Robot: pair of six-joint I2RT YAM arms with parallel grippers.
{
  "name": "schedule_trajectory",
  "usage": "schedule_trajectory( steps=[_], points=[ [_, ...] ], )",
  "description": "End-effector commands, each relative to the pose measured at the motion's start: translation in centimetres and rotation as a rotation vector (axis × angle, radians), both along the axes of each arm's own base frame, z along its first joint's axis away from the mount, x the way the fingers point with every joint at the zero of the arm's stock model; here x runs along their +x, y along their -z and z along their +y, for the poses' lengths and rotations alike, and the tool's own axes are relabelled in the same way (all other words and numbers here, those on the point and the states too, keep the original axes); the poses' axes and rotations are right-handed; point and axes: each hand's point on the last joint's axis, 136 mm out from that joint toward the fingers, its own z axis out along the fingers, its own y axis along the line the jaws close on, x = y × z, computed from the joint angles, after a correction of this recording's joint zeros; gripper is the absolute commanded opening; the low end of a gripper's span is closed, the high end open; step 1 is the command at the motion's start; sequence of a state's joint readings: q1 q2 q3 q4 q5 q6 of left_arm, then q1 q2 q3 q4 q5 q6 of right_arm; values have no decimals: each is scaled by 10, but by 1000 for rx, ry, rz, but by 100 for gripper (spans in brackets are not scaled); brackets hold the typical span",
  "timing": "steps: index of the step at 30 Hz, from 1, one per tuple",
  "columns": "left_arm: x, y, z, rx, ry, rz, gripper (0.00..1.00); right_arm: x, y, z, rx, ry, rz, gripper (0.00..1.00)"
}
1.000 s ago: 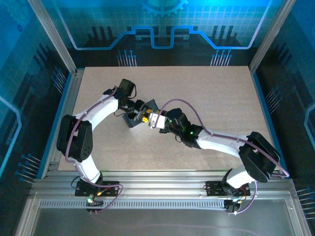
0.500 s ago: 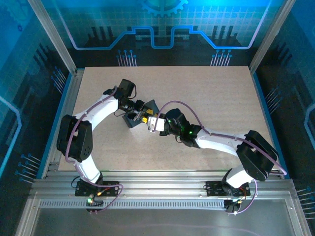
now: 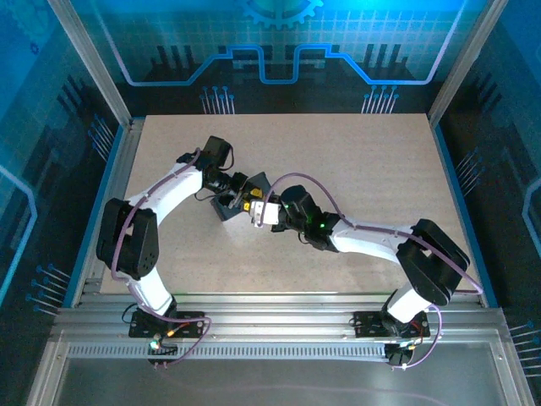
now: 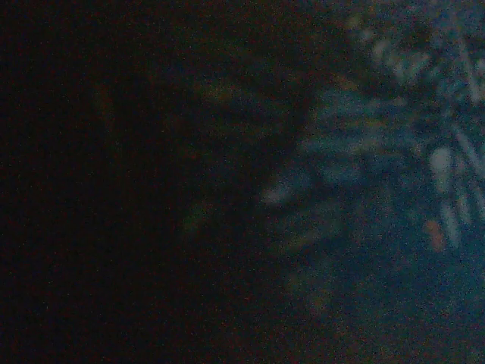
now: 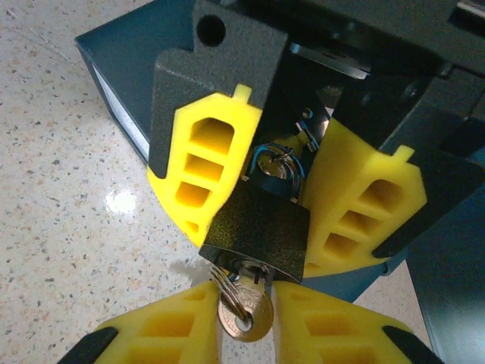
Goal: Unlock the padlock with the key
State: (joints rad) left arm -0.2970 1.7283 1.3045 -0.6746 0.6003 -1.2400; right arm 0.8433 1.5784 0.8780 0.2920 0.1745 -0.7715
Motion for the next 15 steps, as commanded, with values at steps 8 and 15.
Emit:
schedule_trajectory(
  steps=[8, 15],
  points=[
    [-3, -25, -6, -63, 31, -49, 0, 10, -15, 13, 23, 1, -41, 10],
    [-2, -25, -6, -66, 25, -54, 0, 20, -9, 13, 100, 159, 98, 0]
  ],
)
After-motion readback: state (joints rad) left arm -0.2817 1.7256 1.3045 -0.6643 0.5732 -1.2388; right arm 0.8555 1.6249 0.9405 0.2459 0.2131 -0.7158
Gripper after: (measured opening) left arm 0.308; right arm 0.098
